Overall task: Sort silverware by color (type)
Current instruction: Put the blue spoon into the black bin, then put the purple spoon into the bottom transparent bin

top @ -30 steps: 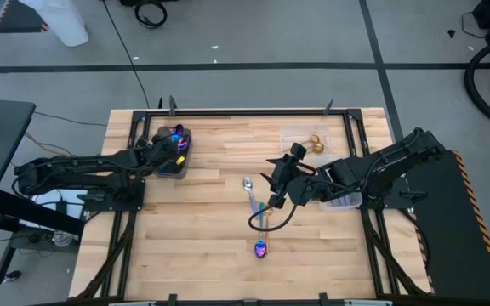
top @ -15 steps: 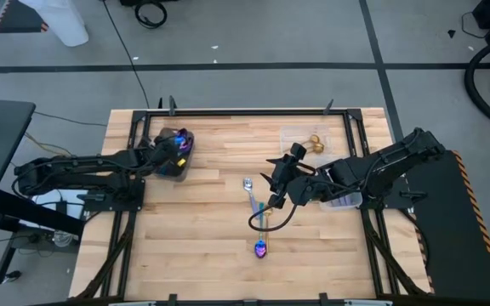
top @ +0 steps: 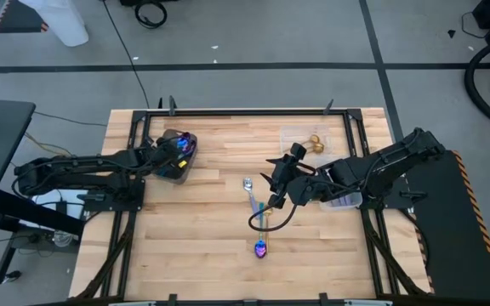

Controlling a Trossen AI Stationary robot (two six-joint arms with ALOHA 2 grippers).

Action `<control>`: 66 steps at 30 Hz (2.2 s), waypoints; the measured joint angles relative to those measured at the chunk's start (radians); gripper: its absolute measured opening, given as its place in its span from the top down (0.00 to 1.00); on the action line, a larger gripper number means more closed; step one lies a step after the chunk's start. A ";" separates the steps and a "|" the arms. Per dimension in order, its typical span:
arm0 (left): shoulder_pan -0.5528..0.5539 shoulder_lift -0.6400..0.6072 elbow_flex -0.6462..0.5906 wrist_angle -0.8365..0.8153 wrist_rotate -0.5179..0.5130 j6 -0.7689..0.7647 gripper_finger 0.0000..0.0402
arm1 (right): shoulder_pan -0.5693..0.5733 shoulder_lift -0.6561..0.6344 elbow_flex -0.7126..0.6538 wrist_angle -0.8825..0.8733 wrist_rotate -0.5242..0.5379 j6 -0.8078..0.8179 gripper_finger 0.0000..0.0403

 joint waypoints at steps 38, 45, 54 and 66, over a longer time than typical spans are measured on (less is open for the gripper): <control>-0.004 0.000 0.101 0.034 0.038 0.040 0.62 | 0.000 0.000 0.000 0.000 0.000 -0.003 0.49; -0.049 0.000 0.151 0.037 0.039 0.049 0.62 | 0.000 0.000 0.000 0.000 0.000 -0.003 0.49; -0.161 0.000 0.162 0.109 0.039 0.031 0.62 | 0.000 0.000 0.000 0.000 0.001 -0.003 0.49; -0.320 0.000 0.162 0.281 0.039 0.052 0.62 | 0.000 0.000 0.000 0.014 0.001 -0.001 0.49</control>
